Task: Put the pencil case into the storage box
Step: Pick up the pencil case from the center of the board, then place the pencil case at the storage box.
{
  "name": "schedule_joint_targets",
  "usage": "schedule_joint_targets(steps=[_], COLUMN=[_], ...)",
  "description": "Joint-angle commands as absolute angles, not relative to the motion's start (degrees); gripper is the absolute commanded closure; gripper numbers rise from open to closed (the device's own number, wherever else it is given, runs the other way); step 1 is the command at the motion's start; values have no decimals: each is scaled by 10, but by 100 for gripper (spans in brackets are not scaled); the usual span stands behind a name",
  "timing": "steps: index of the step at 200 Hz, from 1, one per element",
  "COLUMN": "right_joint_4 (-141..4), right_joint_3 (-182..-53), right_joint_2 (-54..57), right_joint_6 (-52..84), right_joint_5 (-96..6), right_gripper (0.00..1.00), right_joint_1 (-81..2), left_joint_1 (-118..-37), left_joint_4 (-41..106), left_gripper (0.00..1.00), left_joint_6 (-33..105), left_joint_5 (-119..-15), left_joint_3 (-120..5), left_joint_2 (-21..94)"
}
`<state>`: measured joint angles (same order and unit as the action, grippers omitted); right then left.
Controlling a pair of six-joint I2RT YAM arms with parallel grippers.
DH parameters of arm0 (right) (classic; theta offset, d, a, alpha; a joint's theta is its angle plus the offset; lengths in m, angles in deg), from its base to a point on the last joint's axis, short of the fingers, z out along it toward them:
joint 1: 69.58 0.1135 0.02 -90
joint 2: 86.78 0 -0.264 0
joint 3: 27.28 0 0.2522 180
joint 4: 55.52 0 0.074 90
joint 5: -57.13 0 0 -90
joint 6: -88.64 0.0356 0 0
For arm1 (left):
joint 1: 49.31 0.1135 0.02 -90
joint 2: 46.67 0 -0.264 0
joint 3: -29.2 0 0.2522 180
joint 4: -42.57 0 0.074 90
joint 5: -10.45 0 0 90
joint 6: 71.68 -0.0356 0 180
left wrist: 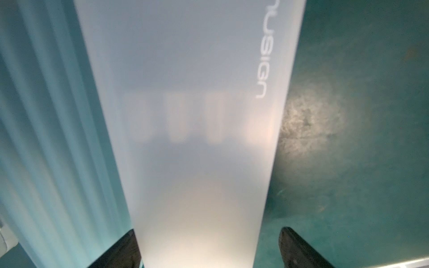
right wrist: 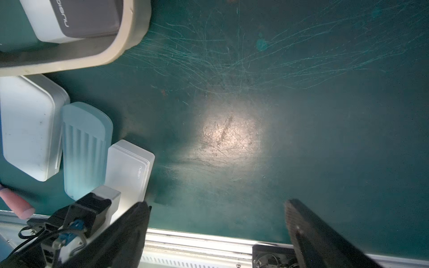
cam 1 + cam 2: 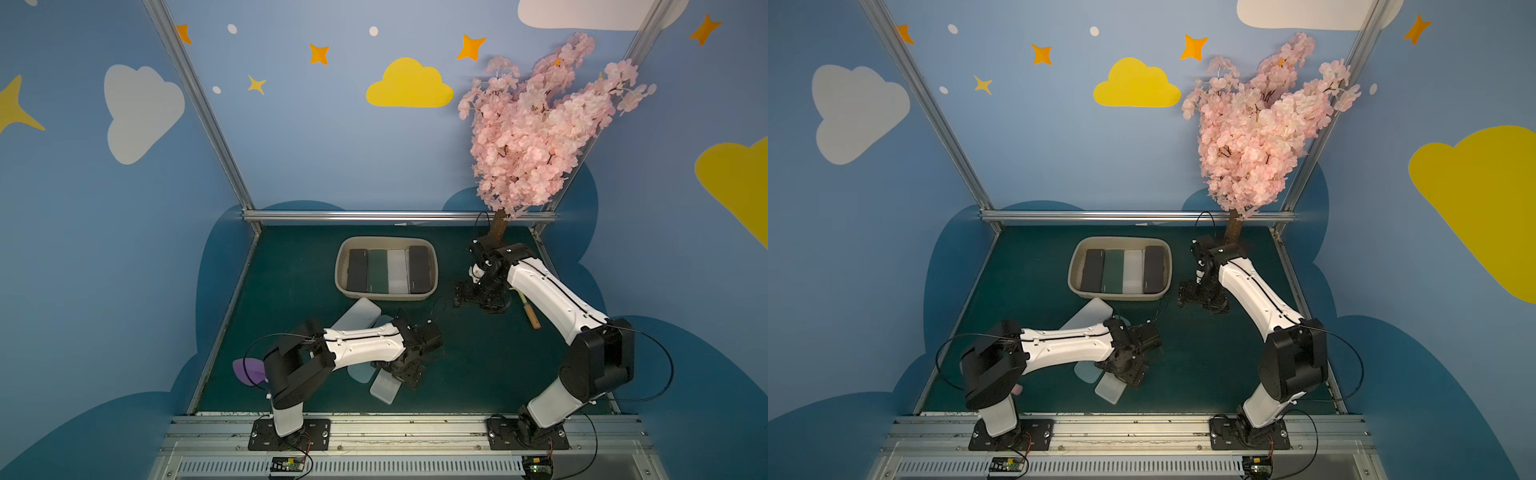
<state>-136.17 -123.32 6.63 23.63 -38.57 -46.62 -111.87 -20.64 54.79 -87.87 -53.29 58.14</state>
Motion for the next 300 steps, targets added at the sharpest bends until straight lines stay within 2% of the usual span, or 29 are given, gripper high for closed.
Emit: schedule_joint_targets(steps=[1, 54, 114, 143, 180, 215, 255, 300], right_joint_4=[-1368, -1368, -1373, -1378, -1383, -1383, -1373, -1373], right_joint_3=[-1223, -1221, -1234, -1256, -1288, -1309, -1302, -1318], right_joint_2=[66, 66, 76, 87, 101, 113, 107, 125], right_joint_6=[230, 232, 236, 238, 242, 248, 249, 229], right_joint_5=[-394, -395, -395, -396, -395, -394, -392, -393], right_gripper=[4, 4, 4, 4, 4, 4, 4, 4], right_joint_1=[-470, -475, -481, -485, -489, -492, -492, -496], left_joint_1=[-1116, -1111, -1110, -1095, -1033, -933, -814, -763], left_joint_4=[-219, -193, -217, -270, -358, -388, -358, -328], left_gripper=[6, 9, 34, 37, 38, 37, 37, 37], left_joint_6=[559, 560, 540, 517, 463, 396, 341, 314], left_joint_5=[-892, -878, -871, -888, -928, -955, -966, -930], left_joint_3=[-557, -555, -548, -573, -667, -774, -881, -1031], left_joint_2=[615, 650, 617, 574, 518, 527, 590, 726])
